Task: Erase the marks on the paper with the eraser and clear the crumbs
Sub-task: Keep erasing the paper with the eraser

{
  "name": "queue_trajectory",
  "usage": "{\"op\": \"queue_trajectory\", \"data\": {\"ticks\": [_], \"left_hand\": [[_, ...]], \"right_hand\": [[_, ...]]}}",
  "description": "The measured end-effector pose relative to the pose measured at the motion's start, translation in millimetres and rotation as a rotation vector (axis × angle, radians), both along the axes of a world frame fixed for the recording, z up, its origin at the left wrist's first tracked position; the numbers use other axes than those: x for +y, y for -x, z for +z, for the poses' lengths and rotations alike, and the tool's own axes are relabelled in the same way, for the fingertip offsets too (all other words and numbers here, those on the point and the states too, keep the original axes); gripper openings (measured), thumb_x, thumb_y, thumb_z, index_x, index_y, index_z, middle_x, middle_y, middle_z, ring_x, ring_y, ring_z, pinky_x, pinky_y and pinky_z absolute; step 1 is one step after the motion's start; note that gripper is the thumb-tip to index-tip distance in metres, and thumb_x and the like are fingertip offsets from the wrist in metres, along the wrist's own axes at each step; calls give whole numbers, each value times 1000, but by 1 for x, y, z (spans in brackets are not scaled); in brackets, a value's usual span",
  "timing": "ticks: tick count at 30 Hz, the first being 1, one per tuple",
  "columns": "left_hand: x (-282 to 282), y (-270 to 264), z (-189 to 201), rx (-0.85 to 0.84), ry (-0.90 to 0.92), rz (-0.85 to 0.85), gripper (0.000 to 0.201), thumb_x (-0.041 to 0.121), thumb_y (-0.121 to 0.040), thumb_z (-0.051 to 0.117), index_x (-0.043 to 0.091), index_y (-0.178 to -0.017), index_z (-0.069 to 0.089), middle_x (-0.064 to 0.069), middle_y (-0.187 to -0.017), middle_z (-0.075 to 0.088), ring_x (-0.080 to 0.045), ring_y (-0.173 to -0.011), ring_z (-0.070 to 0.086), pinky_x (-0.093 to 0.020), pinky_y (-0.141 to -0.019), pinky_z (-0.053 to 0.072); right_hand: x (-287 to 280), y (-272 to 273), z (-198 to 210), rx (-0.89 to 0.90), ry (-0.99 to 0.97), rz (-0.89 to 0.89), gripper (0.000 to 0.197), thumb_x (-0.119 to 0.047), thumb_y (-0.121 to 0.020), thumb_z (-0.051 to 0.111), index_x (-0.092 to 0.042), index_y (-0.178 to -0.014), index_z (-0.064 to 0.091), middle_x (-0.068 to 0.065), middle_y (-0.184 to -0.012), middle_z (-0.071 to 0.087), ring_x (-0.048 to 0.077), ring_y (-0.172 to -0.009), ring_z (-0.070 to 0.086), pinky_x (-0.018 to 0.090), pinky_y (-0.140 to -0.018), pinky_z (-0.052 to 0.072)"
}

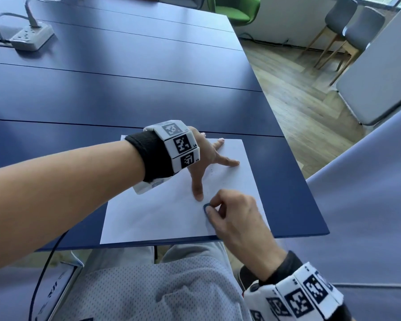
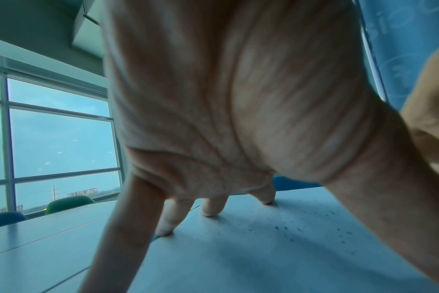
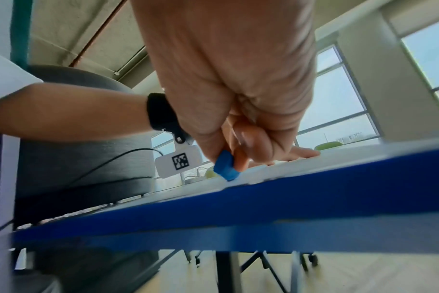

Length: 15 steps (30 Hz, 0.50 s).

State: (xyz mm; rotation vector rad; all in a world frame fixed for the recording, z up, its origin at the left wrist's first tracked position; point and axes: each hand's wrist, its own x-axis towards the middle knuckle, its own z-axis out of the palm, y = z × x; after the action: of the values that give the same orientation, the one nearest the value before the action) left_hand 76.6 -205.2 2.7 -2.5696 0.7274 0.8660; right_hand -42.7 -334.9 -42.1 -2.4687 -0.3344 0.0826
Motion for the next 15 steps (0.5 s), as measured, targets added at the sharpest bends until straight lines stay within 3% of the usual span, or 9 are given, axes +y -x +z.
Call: {"op": "queue_trajectory", "data": {"ticks": [5, 9, 13, 15], "left_hand": [[-1, 1, 0, -6, -1, -2, 130, 74, -54, 78, 61, -142, -17, -2, -160, -26, -41, -148, -3, -54, -116, 15], [-1, -1, 0, -6, -1, -5, 131, 74, -53, 78, 62, -142, -18, -1, -160, -26, -41, -148, -4, -54, -115, 16], [-1, -1, 2, -9, -6, 1, 130, 74, -53, 78, 63, -141, -16, 2, -160, -25, -38, -149, 2, -54, -115, 21], [1, -1, 2, 9, 8, 1, 129, 73, -54, 79, 62, -142, -15, 0, -160, -27, -36, -149, 6, -52, -115, 23]], "right_hand": [[-16, -25, 0, -68, -9, -160, 13, -22, -85, 67, -13, -76, 67, -6, -62, 58, 5, -55, 51, 17, -55, 37], [1, 3, -1, -28, -34, -27, 12, -21, -87, 64, -14, -77, 65, -12, -58, 52, 5, -51, 50, 10, -50, 35], [-32, 8, -4, -97, -89, -252, 12, -22, -85, 69, -16, -74, 69, -12, -59, 58, 2, -58, 58, 11, -53, 44], [-29, 20, -5, -105, -93, -270, 11, -22, -85, 69, -16, -76, 70, -10, -63, 61, 2, -61, 59, 9, -55, 43]]}}
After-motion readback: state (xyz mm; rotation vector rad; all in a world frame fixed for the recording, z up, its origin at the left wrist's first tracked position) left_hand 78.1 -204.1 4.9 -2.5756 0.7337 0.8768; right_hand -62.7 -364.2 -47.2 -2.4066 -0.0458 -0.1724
